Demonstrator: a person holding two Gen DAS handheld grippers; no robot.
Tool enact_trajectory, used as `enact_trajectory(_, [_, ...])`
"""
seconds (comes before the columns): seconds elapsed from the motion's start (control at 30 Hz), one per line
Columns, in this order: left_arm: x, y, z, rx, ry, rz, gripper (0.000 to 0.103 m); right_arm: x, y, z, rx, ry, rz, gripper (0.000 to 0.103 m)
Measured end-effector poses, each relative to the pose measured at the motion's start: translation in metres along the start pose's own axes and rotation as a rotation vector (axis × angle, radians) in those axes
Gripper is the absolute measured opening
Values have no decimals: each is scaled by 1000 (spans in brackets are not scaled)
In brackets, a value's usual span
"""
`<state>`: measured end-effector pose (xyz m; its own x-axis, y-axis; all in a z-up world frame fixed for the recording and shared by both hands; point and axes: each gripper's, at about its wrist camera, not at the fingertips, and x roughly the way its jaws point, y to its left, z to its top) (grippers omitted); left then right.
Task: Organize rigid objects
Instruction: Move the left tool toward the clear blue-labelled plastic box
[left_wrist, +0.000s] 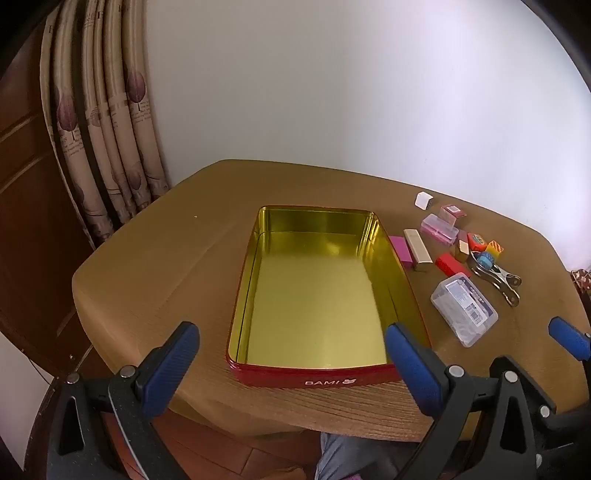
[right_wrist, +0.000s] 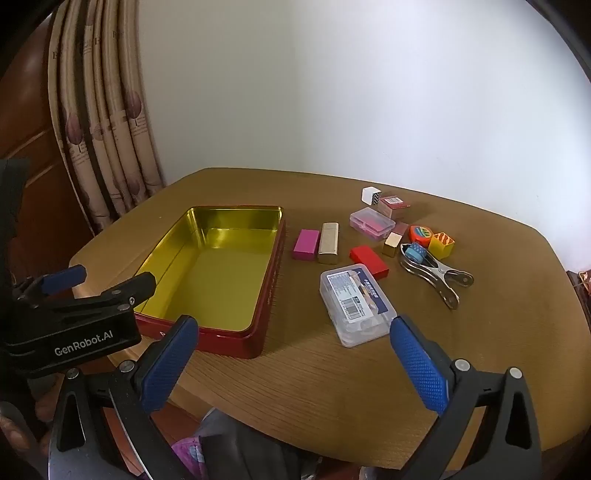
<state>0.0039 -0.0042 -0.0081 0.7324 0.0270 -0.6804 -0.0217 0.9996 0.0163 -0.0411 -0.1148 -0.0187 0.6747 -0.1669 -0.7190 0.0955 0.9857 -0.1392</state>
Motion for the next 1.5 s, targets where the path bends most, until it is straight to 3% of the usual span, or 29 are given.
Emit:
enact_trajectory(0.33, [4, -9, -4, 33, 4, 16, 103, -5, -13, -3, 29, -2, -16, 103])
enact_trajectory(0.67, [-1, -26, -7, 77, 32, -31, 103, -17, -52, -9, 63, 5, -75, 103])
enact_trajectory(0.83, [-5, -55, -4, 137, 37, -38, 103, -26, -87, -6, 85, -2, -124, 103])
enact_trajectory(1.1, [1, -112, 10, 145, 122, -143, 103, -43, -155, -5, 175, -18, -177, 103])
enact_trajectory(1.5, [37, -204, 25, 155, 238, -152, 103, -40, -221, -16, 272, 6, -182, 103])
